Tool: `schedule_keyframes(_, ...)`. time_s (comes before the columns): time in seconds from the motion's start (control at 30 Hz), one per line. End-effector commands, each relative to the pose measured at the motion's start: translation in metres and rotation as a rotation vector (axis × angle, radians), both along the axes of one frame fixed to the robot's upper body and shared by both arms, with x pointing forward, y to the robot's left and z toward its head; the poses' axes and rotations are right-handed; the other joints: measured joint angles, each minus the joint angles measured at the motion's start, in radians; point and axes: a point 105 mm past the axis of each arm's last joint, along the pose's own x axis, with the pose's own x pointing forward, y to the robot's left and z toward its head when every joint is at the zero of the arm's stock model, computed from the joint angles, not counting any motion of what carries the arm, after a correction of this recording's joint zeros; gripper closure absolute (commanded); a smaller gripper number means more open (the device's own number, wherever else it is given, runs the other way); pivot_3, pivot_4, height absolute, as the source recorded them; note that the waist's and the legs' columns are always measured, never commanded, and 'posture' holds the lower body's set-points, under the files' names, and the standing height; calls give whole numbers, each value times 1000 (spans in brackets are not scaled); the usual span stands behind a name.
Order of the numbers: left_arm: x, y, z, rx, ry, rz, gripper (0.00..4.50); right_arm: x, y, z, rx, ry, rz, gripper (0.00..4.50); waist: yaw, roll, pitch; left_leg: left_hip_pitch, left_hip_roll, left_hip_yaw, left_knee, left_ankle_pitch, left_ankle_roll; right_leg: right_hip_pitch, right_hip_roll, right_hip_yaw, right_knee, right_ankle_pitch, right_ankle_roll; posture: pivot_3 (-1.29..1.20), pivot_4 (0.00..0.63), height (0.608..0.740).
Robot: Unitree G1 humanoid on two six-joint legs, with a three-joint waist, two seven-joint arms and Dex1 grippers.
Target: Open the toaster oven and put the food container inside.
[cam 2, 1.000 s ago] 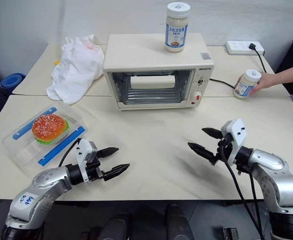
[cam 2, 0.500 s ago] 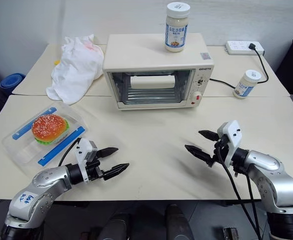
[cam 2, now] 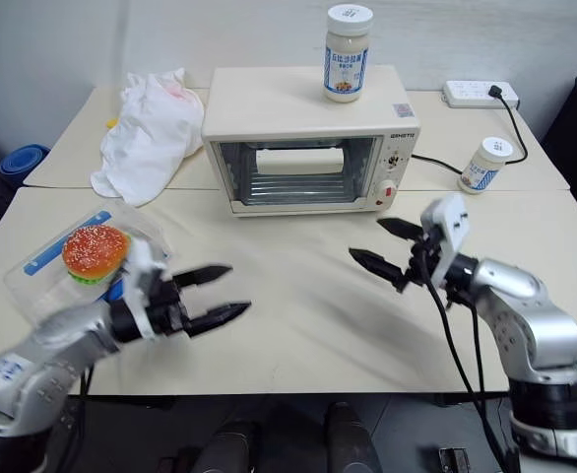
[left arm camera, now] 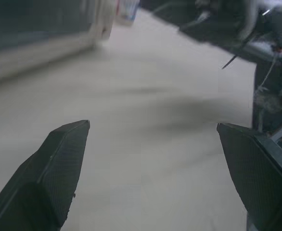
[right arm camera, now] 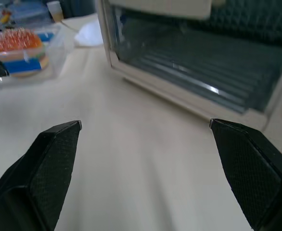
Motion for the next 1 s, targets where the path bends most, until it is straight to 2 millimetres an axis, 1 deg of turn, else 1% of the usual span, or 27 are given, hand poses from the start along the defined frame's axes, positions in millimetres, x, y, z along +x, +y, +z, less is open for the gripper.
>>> schedule_keyframes(0.03,-3,5,36,-24,-81,-42,0,21,6,14,8,-40,-22,20,0,0,0,0,0,0,0,0,0,0,0,0,0,0,0,0,150,740)
schedule_keyframes(0.1,0,10,56,-19,-131,-47,0,39,12,24,17,-59,-35,20,-3,0,1,-1,0,0,0,0,0,-1,0,0,-1,0,0,0,150,740)
schedule_keyframes(0.17,2,13,66,-2,-161,-50,0,52,17,32,30,-68,-39,20,-5,0,1,-2,-1,0,-1,0,0,-2,0,0,0,0,0,0,150,740)
schedule_keyframes(0.27,4,14,71,30,-186,-42,0,63,24,40,27,-88,-27,20,-5,0,1,-2,0,0,-3,0,0,-3,0,-1,-1,0,0,0,150,740)
schedule_keyframes(0.37,6,16,69,41,-187,-29,0,64,31,50,30,-114,11,20,-4,0,1,-5,0,0,-3,0,0,-5,-1,-1,-1,0,0,0,150,740)
schedule_keyframes(0.43,8,17,67,45,-186,-18,0,61,36,56,47,-115,47,20,-5,0,1,-6,0,1,-3,0,-1,-5,-1,-1,-1,0,0,0,150,740)
schedule_keyframes(0.5,10,18,67,47,-193,2,0,52,44,59,43,-116,105,20,-6,0,1,-6,0,1,-3,0,-1,-5,-1,0,-1,0,0,0,150,740)
schedule_keyframes(0.63,19,19,73,36,-222,40,0,33,55,56,16,-127,194,20,-6,1,1,-5,0,1,-3,0,-1,-7,-1,0,-1,0,0,0,150,740)
schedule_keyframes(0.83,46,18,91,51,-294,84,0,17,61,53,34,-119,217,20,-12,1,1,-5,0,1,-2,0,-1,-8,0,0,1,0,0,0,150,740)
schedule_keyframes(0.93,62,16,102,71,-326,84,0,10,63,47,46,-113,213,20,-22,1,1,-6,0,2,-3,0,-1,-9,0,0,1,0,0,0,150,740)
schedule_keyframes(1.0,73,14,106,115,-353,76,403,7,64,42,56,-108,205,0,-24,1,1,-6,0,2,-3,0,-1,-10,0,0,1,0,0,0,150,740)
